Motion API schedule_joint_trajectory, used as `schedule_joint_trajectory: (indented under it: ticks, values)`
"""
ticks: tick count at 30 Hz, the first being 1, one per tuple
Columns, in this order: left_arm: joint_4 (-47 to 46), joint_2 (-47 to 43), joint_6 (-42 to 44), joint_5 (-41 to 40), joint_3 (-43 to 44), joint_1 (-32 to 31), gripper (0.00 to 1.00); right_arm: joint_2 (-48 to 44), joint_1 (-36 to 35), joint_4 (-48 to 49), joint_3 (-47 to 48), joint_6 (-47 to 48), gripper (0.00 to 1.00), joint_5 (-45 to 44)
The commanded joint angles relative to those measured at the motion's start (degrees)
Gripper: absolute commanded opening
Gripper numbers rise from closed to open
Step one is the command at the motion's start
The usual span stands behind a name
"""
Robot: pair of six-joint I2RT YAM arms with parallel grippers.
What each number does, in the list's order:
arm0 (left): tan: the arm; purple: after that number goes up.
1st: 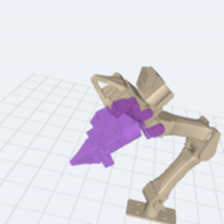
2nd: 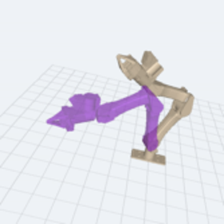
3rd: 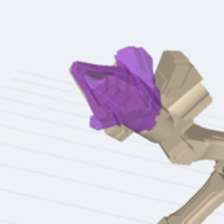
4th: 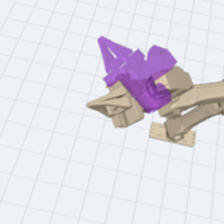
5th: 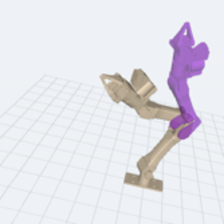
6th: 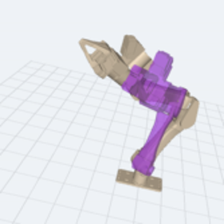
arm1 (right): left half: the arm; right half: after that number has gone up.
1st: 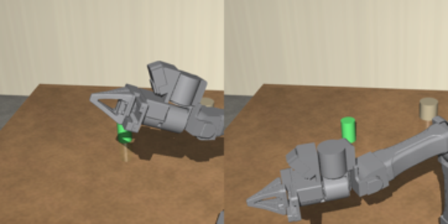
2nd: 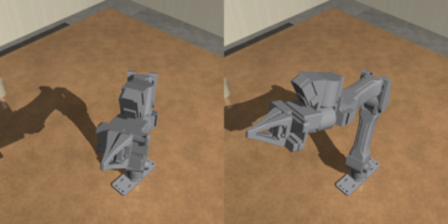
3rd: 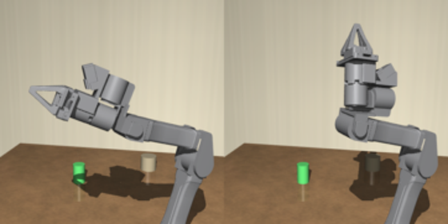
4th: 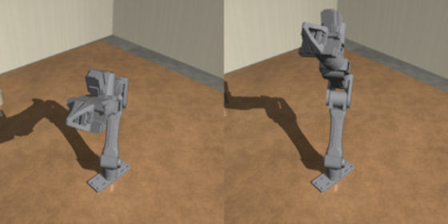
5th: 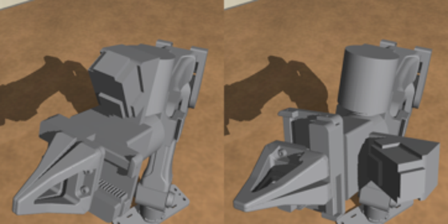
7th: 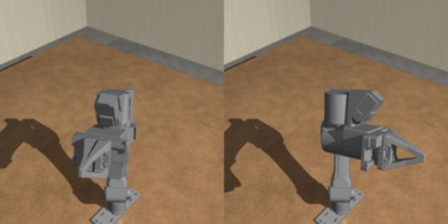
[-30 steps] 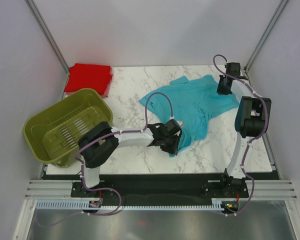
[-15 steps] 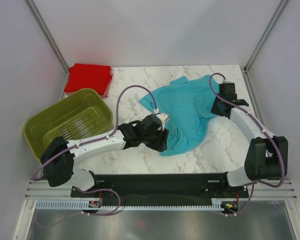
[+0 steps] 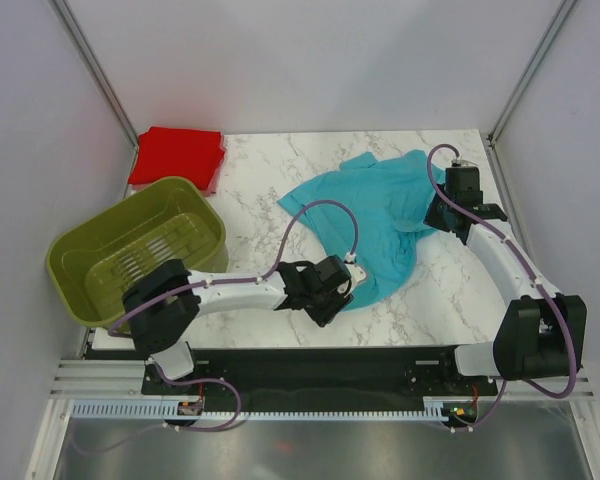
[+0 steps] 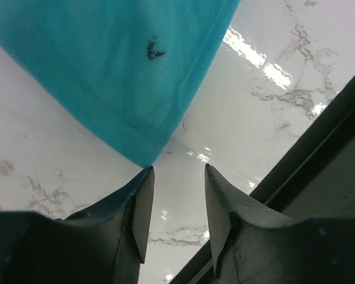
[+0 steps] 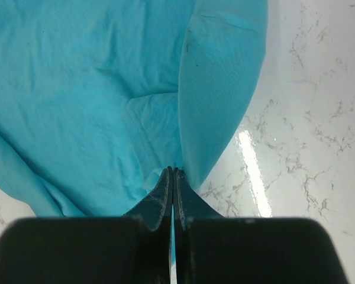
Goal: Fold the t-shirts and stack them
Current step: Flatten the tshirt out
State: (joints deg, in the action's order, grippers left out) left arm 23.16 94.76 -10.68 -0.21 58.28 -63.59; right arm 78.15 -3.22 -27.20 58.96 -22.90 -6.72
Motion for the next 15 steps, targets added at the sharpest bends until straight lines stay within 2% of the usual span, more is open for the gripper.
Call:
schedule_joint_trajectory:
  ticks: [1,6,10,15]
  values:
    - [-1.54,3.58,6.89,-3.31,3.85,-0.48,0.47,-2.03,-0.03,1.10,1.77,-0.84,0.00,3.11]
    - [-1.45,7.36,6.29,-10.49,5.09,-0.57,0.44,-3.70,-0.03,1.27,1.69,-0.13,0.00,4.34]
    - [-1.54,8.95,6.46,-10.69,5.44,-0.57,0.42,-3.88,-0.03,1.54,1.25,-0.13,0.00,5.05]
    - [-1.45,4.92,6.98,-12.45,5.44,-3.29,0.43,-3.79,-0.03,1.62,1.42,-0.05,0.00,5.32]
